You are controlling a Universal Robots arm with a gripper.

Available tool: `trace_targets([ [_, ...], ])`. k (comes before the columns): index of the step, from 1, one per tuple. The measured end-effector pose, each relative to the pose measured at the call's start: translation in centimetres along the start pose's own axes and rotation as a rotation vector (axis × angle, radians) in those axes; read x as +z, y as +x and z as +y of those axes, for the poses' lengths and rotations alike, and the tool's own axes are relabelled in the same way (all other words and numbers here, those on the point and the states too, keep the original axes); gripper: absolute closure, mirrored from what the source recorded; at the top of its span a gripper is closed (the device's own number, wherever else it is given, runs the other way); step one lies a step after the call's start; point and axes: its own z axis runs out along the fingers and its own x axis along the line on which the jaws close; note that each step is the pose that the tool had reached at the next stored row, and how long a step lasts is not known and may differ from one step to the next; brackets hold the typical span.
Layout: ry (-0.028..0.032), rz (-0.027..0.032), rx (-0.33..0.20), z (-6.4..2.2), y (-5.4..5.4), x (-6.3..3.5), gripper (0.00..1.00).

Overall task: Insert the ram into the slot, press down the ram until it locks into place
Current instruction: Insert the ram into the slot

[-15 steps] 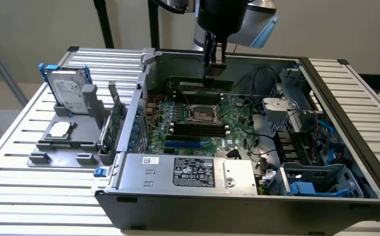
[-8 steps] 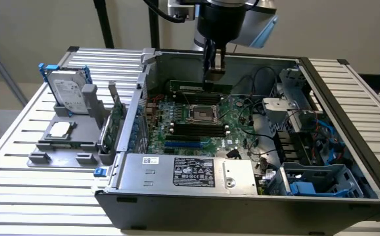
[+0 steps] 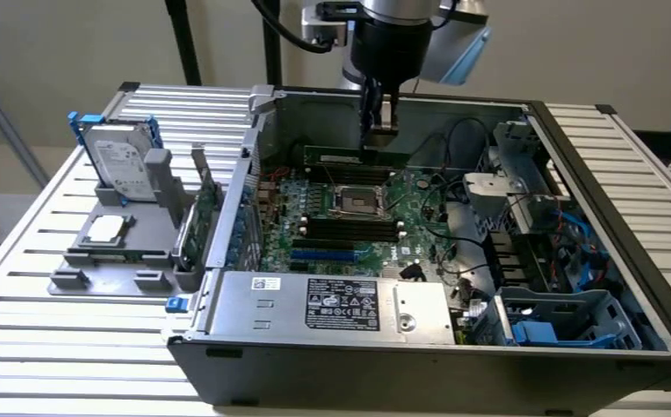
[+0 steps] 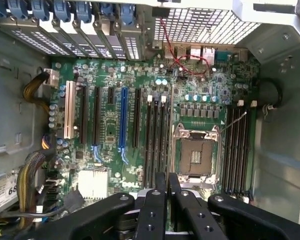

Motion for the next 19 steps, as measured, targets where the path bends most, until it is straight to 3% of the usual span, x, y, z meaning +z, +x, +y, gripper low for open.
trace_targets([
  [6,-0.0002,0.0007,-0.005,-0.9,0.0,1.04,0.87],
  [19,-0.0003,0.0007,-0.007,-1.02,0.8,3.38,0.87],
])
